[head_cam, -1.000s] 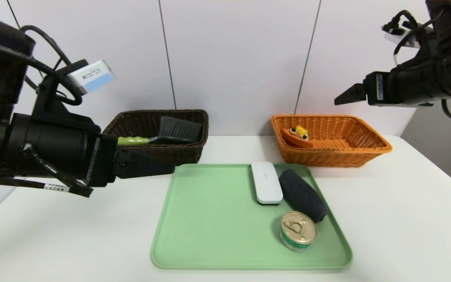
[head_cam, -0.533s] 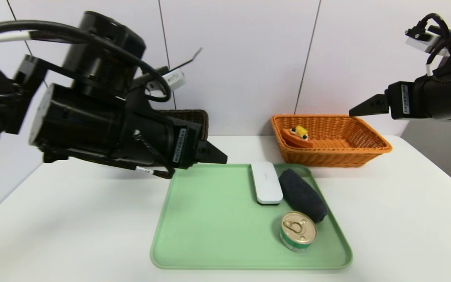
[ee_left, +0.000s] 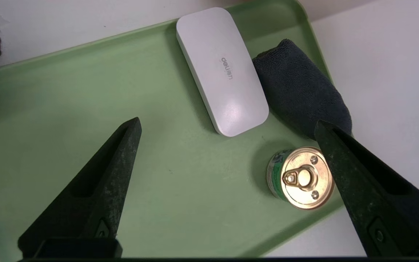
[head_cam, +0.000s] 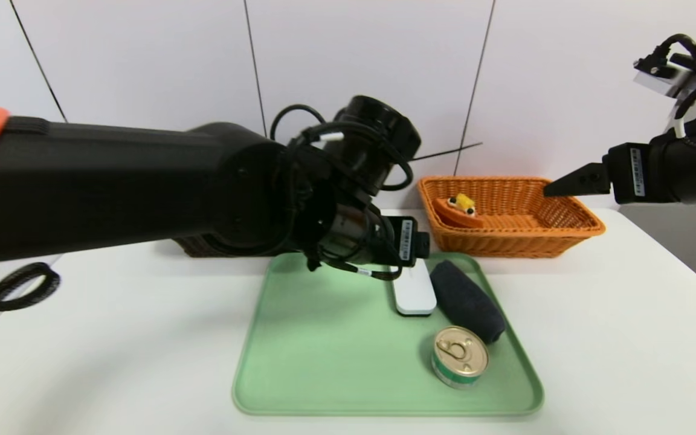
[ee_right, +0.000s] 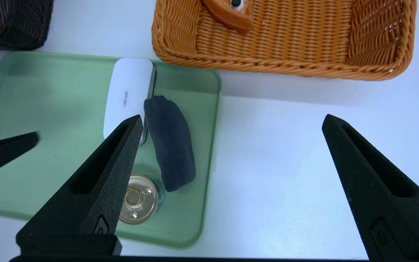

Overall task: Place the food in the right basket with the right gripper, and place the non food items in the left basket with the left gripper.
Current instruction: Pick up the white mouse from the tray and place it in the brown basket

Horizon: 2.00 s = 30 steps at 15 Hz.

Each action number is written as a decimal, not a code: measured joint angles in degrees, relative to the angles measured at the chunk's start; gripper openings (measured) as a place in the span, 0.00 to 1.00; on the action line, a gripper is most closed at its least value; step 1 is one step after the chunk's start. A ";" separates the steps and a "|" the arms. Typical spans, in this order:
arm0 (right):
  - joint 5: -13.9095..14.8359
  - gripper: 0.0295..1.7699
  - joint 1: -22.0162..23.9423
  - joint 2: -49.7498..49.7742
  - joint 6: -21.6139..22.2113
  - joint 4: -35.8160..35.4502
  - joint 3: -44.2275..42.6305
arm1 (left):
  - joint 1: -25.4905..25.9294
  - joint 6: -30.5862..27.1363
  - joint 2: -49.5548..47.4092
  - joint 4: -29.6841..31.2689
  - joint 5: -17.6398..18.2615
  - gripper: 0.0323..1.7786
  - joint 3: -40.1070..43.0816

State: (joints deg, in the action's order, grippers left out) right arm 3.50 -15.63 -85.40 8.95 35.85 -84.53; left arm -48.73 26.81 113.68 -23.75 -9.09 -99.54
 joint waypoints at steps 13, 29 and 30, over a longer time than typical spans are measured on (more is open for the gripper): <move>0.00 0.96 0.72 2.44 0.22 -0.39 5.12 | -2.18 0.98 16.03 -0.65 -6.78 0.95 -9.39; -0.67 0.96 0.78 3.07 0.34 -0.55 7.28 | -2.45 0.94 19.87 -0.21 -6.84 0.95 -11.72; -0.67 0.96 0.78 3.07 0.63 -0.57 7.38 | -2.45 0.87 20.14 -0.21 -6.84 0.95 -11.72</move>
State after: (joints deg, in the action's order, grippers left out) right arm 2.83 -14.85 -82.32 9.58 35.28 -77.15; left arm -51.18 27.67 133.82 -23.95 -15.93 -111.25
